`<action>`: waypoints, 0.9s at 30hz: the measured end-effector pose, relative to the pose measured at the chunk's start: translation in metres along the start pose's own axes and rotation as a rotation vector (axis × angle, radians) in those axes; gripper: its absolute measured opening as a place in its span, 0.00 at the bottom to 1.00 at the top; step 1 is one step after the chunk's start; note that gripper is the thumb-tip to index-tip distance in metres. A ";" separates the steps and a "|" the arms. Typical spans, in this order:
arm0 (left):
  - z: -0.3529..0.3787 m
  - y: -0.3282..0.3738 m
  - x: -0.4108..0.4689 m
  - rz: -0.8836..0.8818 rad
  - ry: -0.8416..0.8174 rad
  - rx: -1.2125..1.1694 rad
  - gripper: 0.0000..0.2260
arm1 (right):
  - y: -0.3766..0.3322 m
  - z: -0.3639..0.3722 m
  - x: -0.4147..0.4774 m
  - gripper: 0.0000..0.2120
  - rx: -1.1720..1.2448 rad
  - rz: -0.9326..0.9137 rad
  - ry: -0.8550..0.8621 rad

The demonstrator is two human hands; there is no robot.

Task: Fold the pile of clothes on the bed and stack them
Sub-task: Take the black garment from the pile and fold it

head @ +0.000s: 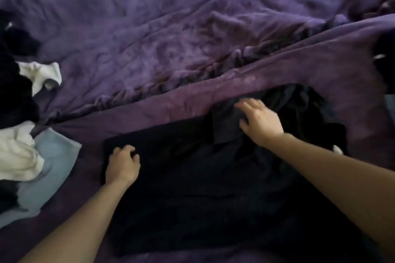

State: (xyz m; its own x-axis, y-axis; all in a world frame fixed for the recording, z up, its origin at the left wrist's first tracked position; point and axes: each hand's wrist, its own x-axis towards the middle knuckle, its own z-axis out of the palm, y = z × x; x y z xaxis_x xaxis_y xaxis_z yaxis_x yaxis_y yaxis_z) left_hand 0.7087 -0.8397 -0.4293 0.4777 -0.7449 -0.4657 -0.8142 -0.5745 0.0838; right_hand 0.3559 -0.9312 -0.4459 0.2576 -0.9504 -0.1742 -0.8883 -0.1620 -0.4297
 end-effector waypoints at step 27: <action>-0.008 -0.053 0.093 0.023 0.291 -0.585 0.04 | -0.016 0.015 0.059 0.11 -0.324 0.192 -0.097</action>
State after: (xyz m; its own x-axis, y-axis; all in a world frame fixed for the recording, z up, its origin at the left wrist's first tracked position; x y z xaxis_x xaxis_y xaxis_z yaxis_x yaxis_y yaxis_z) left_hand 0.7988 -0.8819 -0.4697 0.5988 -0.7737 -0.2071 -0.5506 -0.5854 0.5950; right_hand 0.3906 -0.9805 -0.4628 0.0956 -0.9447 -0.3136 -0.9939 -0.0735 -0.0819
